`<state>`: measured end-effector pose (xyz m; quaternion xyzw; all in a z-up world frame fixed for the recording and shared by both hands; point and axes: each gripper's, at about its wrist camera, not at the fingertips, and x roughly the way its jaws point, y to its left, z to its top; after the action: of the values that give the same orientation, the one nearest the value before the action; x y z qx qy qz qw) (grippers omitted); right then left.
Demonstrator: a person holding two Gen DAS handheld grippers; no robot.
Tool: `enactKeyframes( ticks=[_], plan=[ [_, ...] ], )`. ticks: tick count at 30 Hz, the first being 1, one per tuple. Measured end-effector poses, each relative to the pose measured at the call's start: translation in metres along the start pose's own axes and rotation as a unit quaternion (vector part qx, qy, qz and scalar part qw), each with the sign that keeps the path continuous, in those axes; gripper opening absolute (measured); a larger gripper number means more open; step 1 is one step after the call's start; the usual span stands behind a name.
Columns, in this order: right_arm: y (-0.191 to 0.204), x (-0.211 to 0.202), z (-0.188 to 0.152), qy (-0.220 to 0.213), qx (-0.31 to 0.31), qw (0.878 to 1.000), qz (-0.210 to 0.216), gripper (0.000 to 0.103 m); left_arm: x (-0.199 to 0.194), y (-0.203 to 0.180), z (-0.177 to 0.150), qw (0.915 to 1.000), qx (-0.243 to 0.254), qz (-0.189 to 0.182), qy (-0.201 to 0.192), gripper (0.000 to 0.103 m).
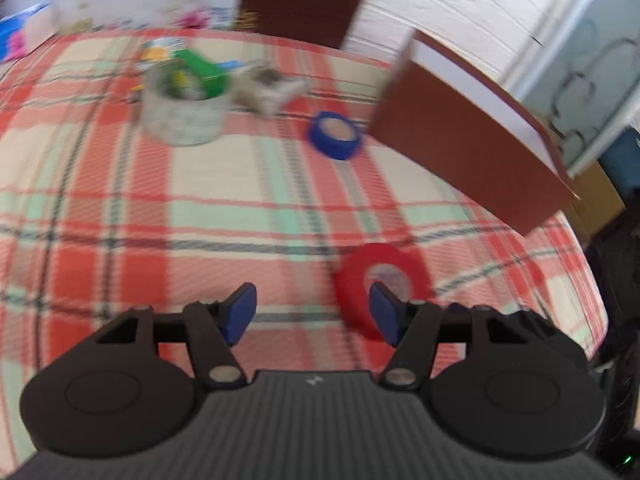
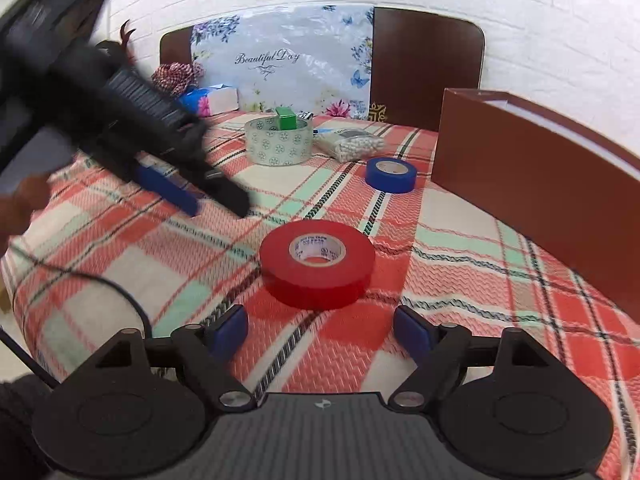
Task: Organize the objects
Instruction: 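Reach the left gripper to the red tape roll and grasp it, then carry the red tape roll into the brown box and open the left gripper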
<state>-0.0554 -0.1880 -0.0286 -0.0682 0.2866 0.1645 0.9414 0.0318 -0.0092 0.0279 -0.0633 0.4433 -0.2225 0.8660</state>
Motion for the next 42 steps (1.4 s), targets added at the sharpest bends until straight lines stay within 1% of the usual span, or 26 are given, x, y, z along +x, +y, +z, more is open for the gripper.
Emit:
enactKeyframes(
  ticks=[2, 4, 5, 6, 7, 8, 9, 10, 12, 13, 15, 18, 19, 21, 23, 27, 29, 31, 32, 33, 34, 36, 37, 40, 41, 42],
  plan=[
    [-0.002, 0.002, 0.006, 0.007, 0.004, 1.0, 0.002, 0.077, 0.004, -0.016, 0.003, 0.9998, 0.017, -0.004, 0.004, 0.057],
    [-0.004, 0.007, 0.013, 0.007, 0.009, 1.0, 0.0, 0.077, 0.011, -0.023, 0.006, 0.9997, 0.022, 0.005, 0.012, 0.051],
    [-0.005, 0.011, 0.018, 0.01, 0.009, 1.0, -0.002, 0.077, 0.017, -0.023, 0.007, 0.9994, 0.021, 0.012, 0.023, 0.049],
    [-0.007, 0.018, 0.022, 0.019, 0.01, 1.0, -0.002, 0.078, 0.025, -0.022, 0.008, 0.999, 0.014, 0.018, 0.04, 0.041],
    [-0.008, 0.027, 0.025, 0.031, 0.013, 0.999, 0.001, 0.08, 0.034, -0.02, 0.007, 0.9983, 0.003, 0.014, 0.057, 0.038],
    [-0.01, 0.034, 0.027, 0.036, 0.018, 0.999, 0.01, 0.083, 0.038, -0.018, 0.004, 0.9985, -0.008, 0.004, 0.054, 0.038],
    [-0.01, 0.037, 0.03, 0.033, 0.018, 0.999, 0.018, 0.073, 0.04, -0.02, 0.004, 0.9986, -0.009, 0.011, 0.051, 0.038],
    [-0.007, 0.039, 0.033, 0.031, 0.016, 0.999, 0.03, 0.072, 0.044, -0.024, 0.006, 0.9981, -0.002, 0.025, 0.056, 0.036],
    [-0.004, 0.037, 0.036, 0.024, 0.015, 0.999, 0.017, 0.071, 0.043, -0.034, 0.013, 0.9971, 0.013, 0.045, 0.06, 0.035],
    [-0.005, 0.033, 0.036, 0.011, 0.019, 1.0, 0.011, 0.071, 0.04, -0.043, 0.019, 0.9969, 0.028, 0.048, 0.056, 0.035],
    [-0.013, 0.019, 0.04, -0.031, 0.018, 0.999, -0.011, 0.071, 0.029, -0.063, 0.033, 0.9968, 0.062, 0.042, 0.029, 0.035],
    [-0.036, -0.001, 0.054, -0.098, 0.016, 0.993, -0.065, 0.071, 0.019, -0.098, 0.063, 0.9942, 0.103, 0.023, -0.018, 0.035],
    [-0.045, -0.005, 0.06, -0.116, 0.014, 0.99, -0.085, 0.071, 0.019, -0.112, 0.075, 0.9926, 0.116, 0.016, -0.032, 0.035],
    [-0.068, -0.009, 0.071, -0.138, 0.011, 0.983, -0.12, 0.071, 0.025, -0.139, 0.097, 0.9891, 0.138, 0.006, -0.05, 0.035],
    [-0.096, -0.01, 0.079, -0.149, 0.022, 0.977, -0.148, 0.071, 0.039, -0.166, 0.115, 0.9856, 0.158, -0.006, -0.061, 0.035],
    [-0.147, -0.007, 0.085, -0.149, 0.048, 0.969, -0.19, 0.071, 0.075, -0.208, 0.139, 0.9815, 0.179, -0.028, -0.061, 0.035],
    [-0.169, -0.001, 0.085, -0.142, 0.057, 0.967, -0.205, 0.071, 0.094, -0.224, 0.148, 0.9797, 0.189, -0.035, -0.057, 0.035],
    [-0.188, 0.009, 0.084, -0.126, 0.064, 0.965, -0.221, 0.071, 0.112, -0.236, 0.152, 0.9789, 0.194, -0.044, -0.047, 0.036],
    [-0.196, 0.016, 0.083, -0.117, 0.069, 0.963, -0.231, 0.072, 0.121, -0.239, 0.153, 0.9792, 0.193, -0.049, -0.038, 0.036],
    [-0.202, 0.019, 0.082, -0.118, 0.076, 0.96, -0.243, 0.078, 0.129, -0.242, 0.152, 0.9798, 0.191, -0.05, -0.028, 0.036],
    [-0.206, 0.018, 0.081, -0.123, 0.086, 0.957, -0.247, 0.081, 0.134, -0.242, 0.15, 0.9807, 0.189, -0.044, -0.022, 0.036],
    [-0.205, 0.016, 0.08, -0.132, 0.091, 0.954, -0.255, 0.077, 0.133, -0.238, 0.144, 0.9806, 0.189, -0.045, -0.028, 0.036],
    [-0.202, 0.013, 0.077, -0.142, 0.093, 0.952, -0.256, 0.077, 0.13, -0.235, 0.14, 0.9802, 0.19, -0.045, -0.032, 0.04],
    [-0.186, 0.003, 0.065, -0.178, 0.102, 0.948, -0.242, 0.073, 0.116, -0.222, 0.129, 0.9788, 0.191, -0.061, -0.039, 0.041],
    [-0.178, -0.001, 0.061, -0.189, 0.103, 0.948, -0.237, 0.07, 0.108, -0.218, 0.124, 0.9782, 0.192, -0.063, -0.047, 0.041],
    [-0.17, -0.004, 0.057, -0.196, 0.101, 0.946, -0.236, 0.068, 0.097, -0.212, 0.118, 0.9762, 0.197, -0.062, -0.065, 0.041]
  ],
)
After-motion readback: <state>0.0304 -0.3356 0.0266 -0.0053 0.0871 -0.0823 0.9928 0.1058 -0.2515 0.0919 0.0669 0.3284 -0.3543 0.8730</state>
